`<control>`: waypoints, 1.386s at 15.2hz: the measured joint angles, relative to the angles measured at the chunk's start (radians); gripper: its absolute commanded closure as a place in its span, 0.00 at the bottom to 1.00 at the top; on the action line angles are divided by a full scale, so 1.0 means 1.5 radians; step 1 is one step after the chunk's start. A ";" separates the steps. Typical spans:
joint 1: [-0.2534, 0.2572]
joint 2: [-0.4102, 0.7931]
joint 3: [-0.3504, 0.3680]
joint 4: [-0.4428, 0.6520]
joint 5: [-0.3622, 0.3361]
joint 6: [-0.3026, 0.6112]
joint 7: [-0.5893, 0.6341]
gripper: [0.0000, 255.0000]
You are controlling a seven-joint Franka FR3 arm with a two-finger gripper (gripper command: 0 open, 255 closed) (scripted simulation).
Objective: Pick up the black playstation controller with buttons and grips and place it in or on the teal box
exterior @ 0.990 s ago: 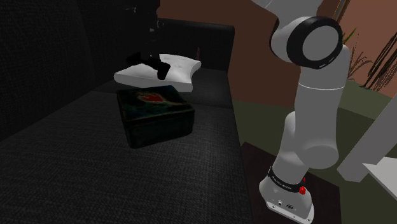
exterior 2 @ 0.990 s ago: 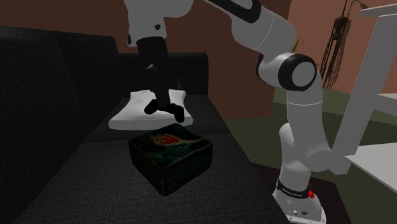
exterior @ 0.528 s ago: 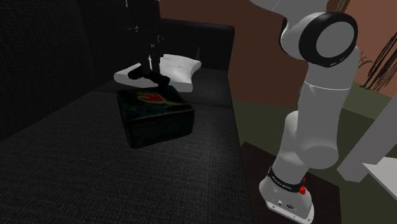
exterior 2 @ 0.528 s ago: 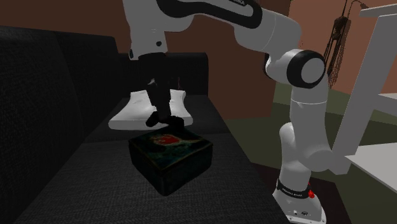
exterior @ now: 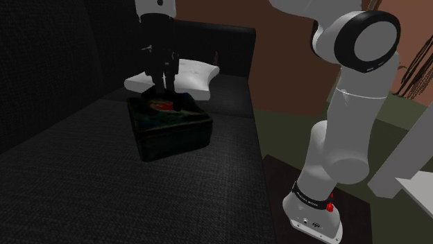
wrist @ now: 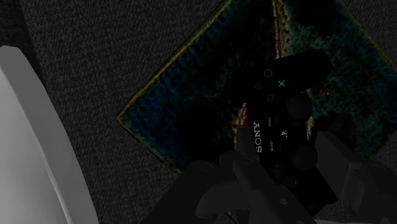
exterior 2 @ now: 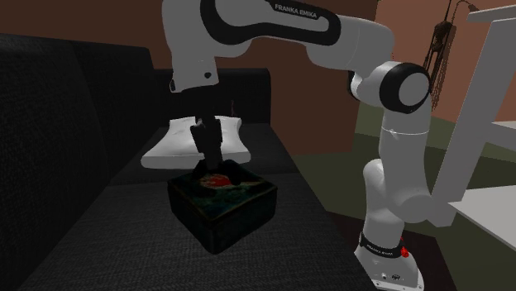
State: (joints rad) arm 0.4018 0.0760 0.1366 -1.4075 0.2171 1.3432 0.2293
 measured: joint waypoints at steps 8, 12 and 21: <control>0.001 0.000 0.001 -0.004 0.001 0.002 0.000 0.00; 0.000 0.006 0.000 0.014 0.000 -0.011 0.001 0.00; -0.003 0.069 -0.002 0.174 -0.002 -0.109 0.014 0.00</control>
State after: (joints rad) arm 0.3970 0.1795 0.1333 -1.1463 0.2136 1.1802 0.2507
